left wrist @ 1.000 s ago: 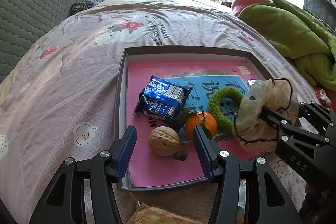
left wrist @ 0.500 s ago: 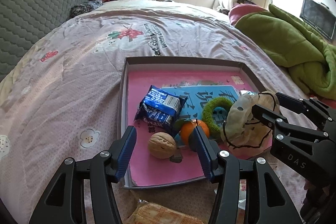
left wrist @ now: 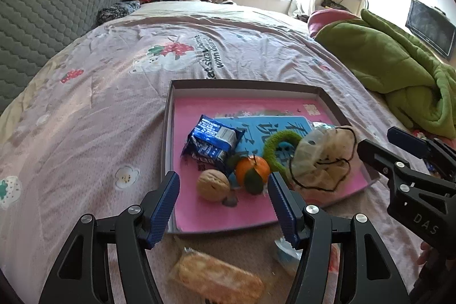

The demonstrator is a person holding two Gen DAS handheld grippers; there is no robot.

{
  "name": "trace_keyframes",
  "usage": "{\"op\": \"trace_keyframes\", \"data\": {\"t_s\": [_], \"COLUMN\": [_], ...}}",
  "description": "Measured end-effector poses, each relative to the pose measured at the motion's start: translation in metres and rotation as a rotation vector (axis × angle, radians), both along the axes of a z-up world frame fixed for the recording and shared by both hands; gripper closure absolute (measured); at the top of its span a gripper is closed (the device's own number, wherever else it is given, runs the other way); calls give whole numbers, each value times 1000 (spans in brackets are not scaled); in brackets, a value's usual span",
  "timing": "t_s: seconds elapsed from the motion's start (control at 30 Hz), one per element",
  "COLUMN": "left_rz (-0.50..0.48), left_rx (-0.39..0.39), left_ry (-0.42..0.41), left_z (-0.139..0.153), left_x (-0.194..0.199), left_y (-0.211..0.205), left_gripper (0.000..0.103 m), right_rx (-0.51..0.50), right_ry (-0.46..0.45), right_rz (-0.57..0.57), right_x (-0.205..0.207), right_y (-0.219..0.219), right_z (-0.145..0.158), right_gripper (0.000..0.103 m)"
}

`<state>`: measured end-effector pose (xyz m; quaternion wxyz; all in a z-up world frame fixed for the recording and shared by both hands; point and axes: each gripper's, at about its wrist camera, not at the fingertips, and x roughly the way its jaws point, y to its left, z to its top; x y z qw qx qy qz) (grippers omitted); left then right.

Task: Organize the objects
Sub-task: 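Withdraw both open tools from the tray toward the biscuit packet and clear bag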

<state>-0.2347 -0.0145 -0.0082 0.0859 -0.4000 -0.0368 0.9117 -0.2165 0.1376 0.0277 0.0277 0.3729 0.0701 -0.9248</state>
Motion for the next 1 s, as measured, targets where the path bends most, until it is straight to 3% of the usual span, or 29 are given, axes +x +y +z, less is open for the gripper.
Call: {"op": "trace_keyframes", "data": {"t_s": [0.2,0.37,1.0], "left_rz": [20,37,86], "left_rx": [2,-4,-37], "left_ry": [20,8,82], "left_z": [16,23,76], "left_x": [18,33,109], "left_y": [-1,-5,-11], "left_gripper": [31,31,30], "right_rx": [-13,-32,-96], "right_ry": [13,15,117], "right_rz": [0,11,72], "right_x": [19,32,93], "right_y": [4,4,3], "right_z": [17,28,88], "right_gripper": [43,43,38]}}
